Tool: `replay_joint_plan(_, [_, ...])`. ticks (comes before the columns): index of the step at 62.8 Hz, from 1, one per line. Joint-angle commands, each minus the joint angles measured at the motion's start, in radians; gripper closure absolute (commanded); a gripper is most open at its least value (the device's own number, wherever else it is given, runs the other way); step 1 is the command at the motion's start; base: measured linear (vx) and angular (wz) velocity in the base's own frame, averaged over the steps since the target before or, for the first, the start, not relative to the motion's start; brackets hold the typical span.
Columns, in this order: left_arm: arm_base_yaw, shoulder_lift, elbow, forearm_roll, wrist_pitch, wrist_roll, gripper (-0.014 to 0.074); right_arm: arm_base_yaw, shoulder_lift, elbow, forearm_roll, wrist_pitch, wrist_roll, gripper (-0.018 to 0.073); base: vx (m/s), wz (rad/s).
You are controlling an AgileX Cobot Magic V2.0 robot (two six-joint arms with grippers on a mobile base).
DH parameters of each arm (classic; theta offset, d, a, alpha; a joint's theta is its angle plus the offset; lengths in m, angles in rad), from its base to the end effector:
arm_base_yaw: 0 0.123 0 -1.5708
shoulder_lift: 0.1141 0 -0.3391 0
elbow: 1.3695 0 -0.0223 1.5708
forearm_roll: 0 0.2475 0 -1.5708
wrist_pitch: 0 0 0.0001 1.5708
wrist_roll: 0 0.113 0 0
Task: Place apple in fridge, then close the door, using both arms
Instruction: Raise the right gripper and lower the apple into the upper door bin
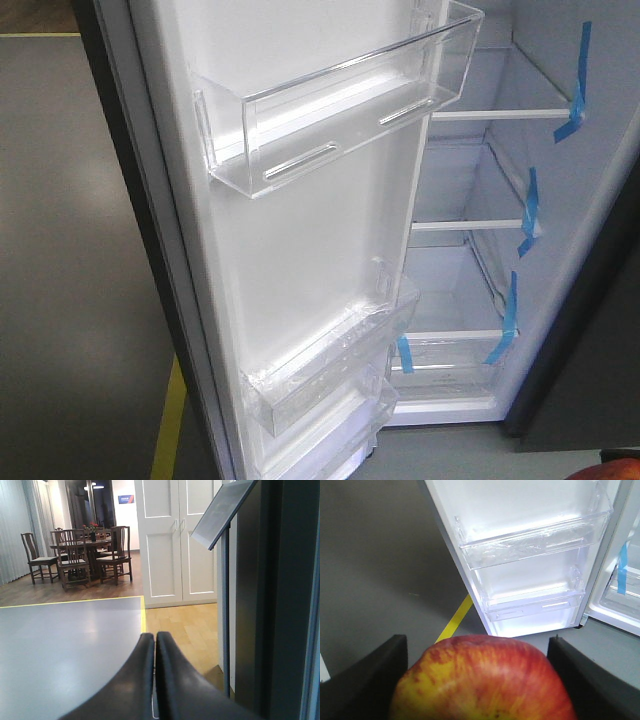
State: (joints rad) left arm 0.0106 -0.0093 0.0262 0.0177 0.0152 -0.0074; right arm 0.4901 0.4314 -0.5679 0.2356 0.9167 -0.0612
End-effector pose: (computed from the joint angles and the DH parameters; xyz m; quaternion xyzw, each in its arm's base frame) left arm 0.0209 0.0003 0.2042 -0.0002 0.6874 0.0077 0.7263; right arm 0.0191 0.0339 0.3057 -0.2205 0.8718 0.2020 0.3879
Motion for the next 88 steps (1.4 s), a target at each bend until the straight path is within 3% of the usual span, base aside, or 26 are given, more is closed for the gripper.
replay_joint_plan(1, [0.001,0.021,0.021,-0.002,-0.068,-0.01,0.0603,0.0,0.007,-0.028,0.014,-0.065,-0.003,0.0211,0.0,0.0])
replay_joint_plan(26, [0.001,0.021,0.021,-0.002,-0.068,-0.01,0.0603,0.0,0.007,-0.028,0.014,-0.083,-0.005,0.0211,0.0,0.0])
replay_joint_plan(38, [0.001,0.021,0.021,-0.002,-0.068,-0.01,0.0603,0.0,0.035,-0.061,0.003,-0.208,-0.021,0.0211,0.0,0.0])
replay_joint_plan(62, [0.001,0.021,0.021,-0.002,-0.068,-0.01,0.0603,0.0,0.418,-0.508,-0.033,-0.222,-0.128,0.0211,0.0,0.0])
replay_joint_plan(88, [0.001,0.021,0.021,-0.002,-0.068,-0.01,0.0603,-0.001,0.857,-1.095,-0.167,-0.194,-0.112,0.0211,0.0,0.0])
